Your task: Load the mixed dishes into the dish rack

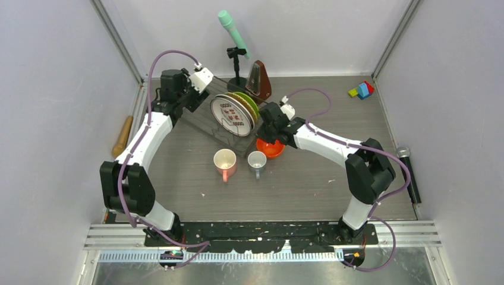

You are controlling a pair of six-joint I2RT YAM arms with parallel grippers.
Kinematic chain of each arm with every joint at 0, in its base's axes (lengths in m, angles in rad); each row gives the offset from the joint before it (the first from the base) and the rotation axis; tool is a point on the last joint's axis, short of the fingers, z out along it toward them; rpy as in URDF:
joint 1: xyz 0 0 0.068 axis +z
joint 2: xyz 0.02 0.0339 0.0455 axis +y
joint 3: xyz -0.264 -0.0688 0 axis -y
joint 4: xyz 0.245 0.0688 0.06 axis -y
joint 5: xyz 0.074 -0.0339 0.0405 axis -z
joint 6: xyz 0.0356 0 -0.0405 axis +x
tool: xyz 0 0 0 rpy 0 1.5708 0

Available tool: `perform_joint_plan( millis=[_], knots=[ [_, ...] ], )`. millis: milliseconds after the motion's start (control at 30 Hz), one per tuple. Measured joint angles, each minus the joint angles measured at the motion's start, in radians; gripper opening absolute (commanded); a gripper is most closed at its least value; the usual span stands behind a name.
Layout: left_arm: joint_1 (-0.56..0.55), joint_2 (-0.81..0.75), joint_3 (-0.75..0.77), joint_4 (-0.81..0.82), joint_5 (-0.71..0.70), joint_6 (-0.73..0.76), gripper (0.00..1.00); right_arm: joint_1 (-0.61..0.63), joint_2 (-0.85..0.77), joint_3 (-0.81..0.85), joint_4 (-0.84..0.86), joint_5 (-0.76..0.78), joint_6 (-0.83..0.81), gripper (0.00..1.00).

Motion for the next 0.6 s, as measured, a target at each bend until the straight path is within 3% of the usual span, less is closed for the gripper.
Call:
perform_joint_plan(
  millis=[133,600],
  knots=[
    [0.000,-0.008,-0.023,0.009,0.026,0.030,0.00,-0.024,-0.031,-0.031,-0.005,-0.022,-0.023,0.01],
    [0.000,-0.025,-0.117,0.010,0.175,0.119,0.00,-0.177,-0.174,-0.124,-0.143,-0.172,-0.229,0.00]
  ],
)
